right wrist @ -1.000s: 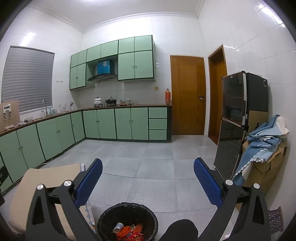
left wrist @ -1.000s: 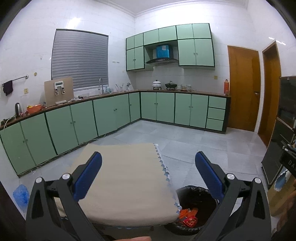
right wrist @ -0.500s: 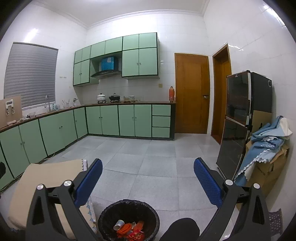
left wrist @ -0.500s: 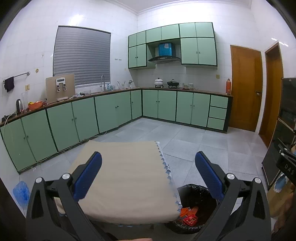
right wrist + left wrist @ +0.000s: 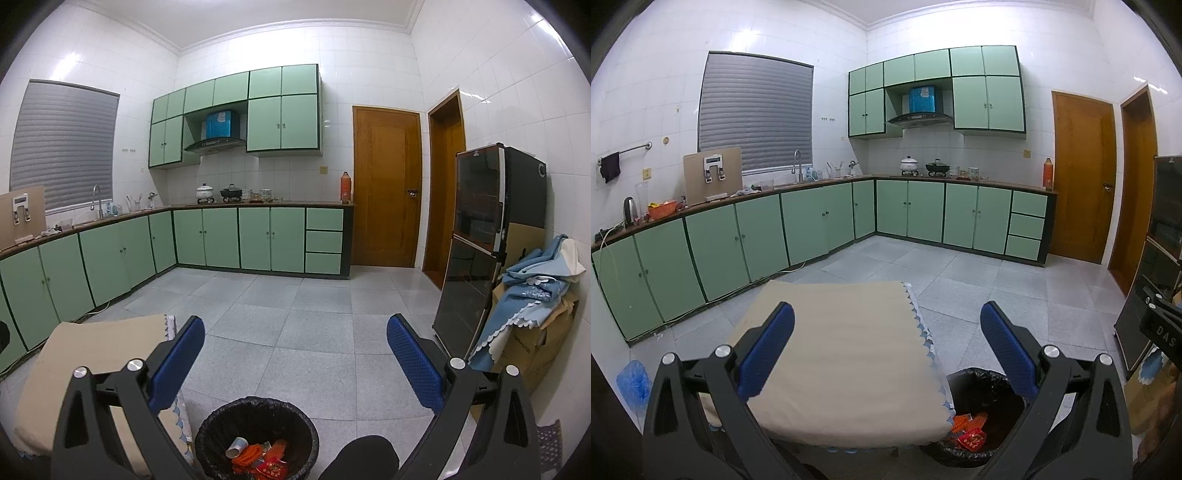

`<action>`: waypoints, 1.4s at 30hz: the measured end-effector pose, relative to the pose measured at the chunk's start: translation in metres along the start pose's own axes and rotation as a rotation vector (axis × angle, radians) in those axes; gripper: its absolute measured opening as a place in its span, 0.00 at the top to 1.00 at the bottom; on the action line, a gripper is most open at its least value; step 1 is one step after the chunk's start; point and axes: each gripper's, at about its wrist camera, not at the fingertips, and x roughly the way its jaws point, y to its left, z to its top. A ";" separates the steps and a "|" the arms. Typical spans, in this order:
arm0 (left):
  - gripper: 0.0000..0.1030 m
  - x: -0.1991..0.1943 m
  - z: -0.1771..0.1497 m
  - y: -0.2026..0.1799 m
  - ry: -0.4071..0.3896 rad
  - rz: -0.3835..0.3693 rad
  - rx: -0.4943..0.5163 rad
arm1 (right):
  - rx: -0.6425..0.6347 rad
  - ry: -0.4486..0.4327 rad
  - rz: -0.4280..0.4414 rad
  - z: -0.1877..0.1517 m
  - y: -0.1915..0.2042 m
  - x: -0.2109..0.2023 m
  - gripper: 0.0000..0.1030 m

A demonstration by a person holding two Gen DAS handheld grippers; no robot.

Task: Collect trash

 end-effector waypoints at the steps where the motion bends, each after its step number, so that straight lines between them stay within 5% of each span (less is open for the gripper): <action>1: 0.05 0.000 0.000 0.001 0.000 -0.001 -0.001 | 0.001 0.000 0.001 0.000 0.000 0.000 0.06; 42: 0.05 0.000 0.002 0.005 0.006 -0.001 -0.015 | 0.005 -0.003 0.001 -0.002 0.002 0.000 0.06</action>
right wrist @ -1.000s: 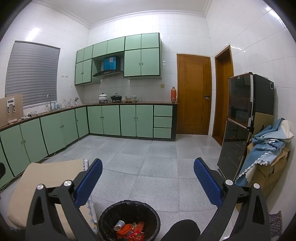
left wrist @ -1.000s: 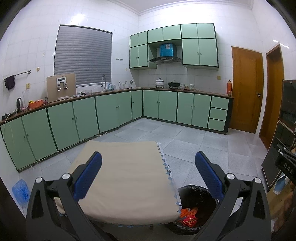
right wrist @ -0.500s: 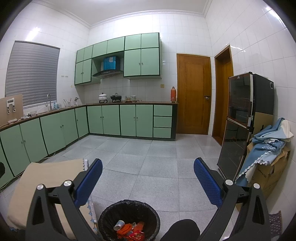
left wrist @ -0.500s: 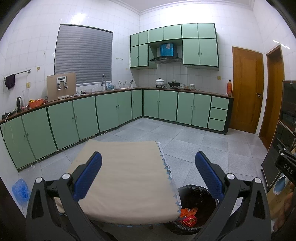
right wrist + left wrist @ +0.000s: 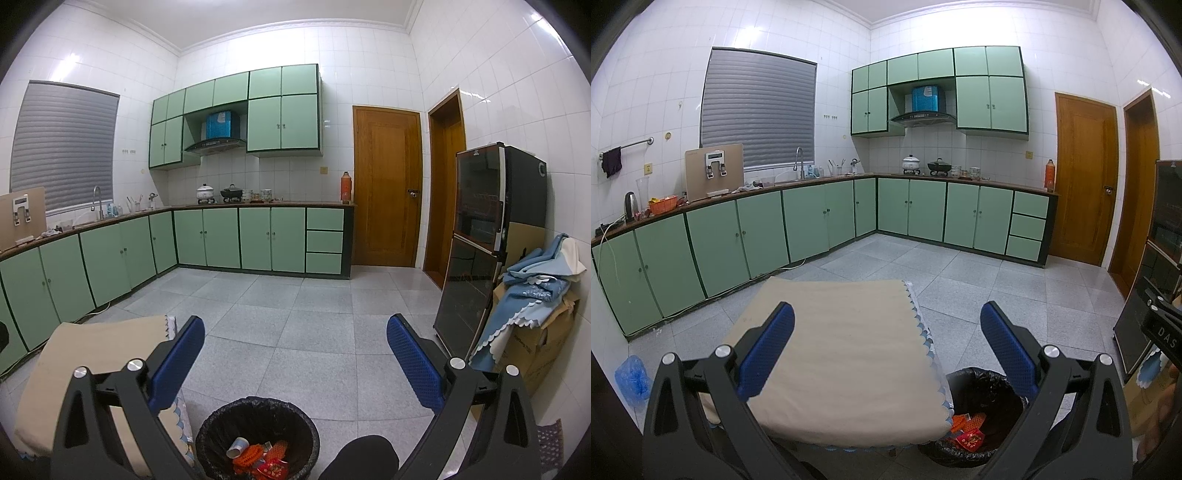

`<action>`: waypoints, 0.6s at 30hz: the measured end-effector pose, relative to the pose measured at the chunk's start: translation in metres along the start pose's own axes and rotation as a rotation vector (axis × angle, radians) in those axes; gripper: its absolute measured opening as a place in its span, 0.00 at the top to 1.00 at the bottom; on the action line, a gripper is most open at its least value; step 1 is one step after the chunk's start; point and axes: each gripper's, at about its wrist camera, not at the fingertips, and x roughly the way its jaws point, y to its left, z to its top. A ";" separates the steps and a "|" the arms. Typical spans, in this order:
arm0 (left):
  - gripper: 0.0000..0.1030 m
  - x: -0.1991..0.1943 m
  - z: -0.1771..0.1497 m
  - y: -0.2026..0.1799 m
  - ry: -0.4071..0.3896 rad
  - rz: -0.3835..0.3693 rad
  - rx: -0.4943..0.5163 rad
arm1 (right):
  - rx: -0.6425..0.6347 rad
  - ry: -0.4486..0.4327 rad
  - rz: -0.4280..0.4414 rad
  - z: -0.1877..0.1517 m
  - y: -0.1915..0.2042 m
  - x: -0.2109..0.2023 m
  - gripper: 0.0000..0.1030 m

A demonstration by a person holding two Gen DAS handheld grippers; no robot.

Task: Collect trash

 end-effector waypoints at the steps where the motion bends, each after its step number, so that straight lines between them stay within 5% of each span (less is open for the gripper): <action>1: 0.05 0.000 0.000 0.000 0.000 -0.001 0.000 | 0.000 0.000 0.001 0.000 -0.001 0.000 0.06; 18: 0.05 0.002 -0.001 0.002 0.001 0.000 -0.001 | 0.001 0.004 0.000 0.000 -0.001 0.001 0.06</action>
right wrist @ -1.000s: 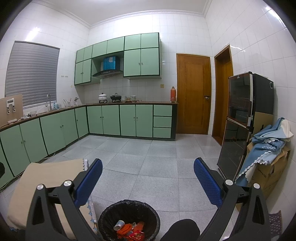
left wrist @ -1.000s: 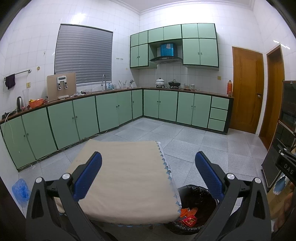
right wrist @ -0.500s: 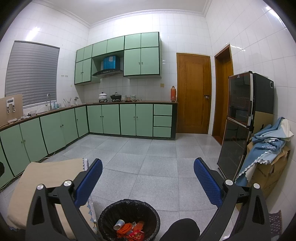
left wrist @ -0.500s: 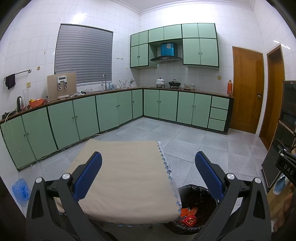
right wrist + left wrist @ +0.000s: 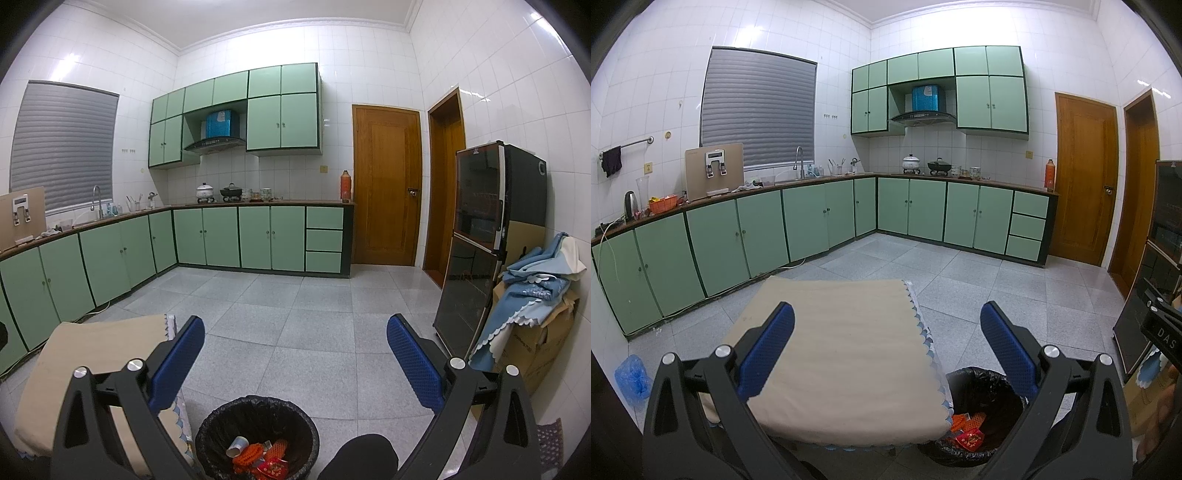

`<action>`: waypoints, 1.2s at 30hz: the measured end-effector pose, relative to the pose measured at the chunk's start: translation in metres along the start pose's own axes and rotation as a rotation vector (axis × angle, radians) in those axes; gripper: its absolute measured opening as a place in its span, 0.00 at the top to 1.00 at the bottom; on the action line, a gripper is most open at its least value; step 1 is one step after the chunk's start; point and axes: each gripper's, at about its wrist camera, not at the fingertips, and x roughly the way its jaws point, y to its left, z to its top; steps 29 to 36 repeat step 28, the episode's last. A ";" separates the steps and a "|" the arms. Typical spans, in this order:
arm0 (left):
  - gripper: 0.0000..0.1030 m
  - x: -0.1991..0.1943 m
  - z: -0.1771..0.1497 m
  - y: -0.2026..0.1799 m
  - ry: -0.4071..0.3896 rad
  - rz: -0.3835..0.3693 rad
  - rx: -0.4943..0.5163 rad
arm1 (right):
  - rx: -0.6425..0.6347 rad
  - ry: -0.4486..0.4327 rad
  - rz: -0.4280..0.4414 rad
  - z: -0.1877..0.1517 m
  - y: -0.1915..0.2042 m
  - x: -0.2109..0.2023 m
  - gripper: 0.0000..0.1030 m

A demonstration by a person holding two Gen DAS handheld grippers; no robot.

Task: Collect trash

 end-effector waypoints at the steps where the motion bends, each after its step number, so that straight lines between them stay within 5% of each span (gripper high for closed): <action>1: 0.05 0.000 0.000 0.000 0.000 0.000 0.000 | -0.001 0.000 0.000 0.000 0.000 0.000 0.06; 36: 0.05 -0.001 -0.008 -0.003 0.008 0.002 0.008 | 0.009 0.004 -0.013 -0.002 -0.010 0.001 0.06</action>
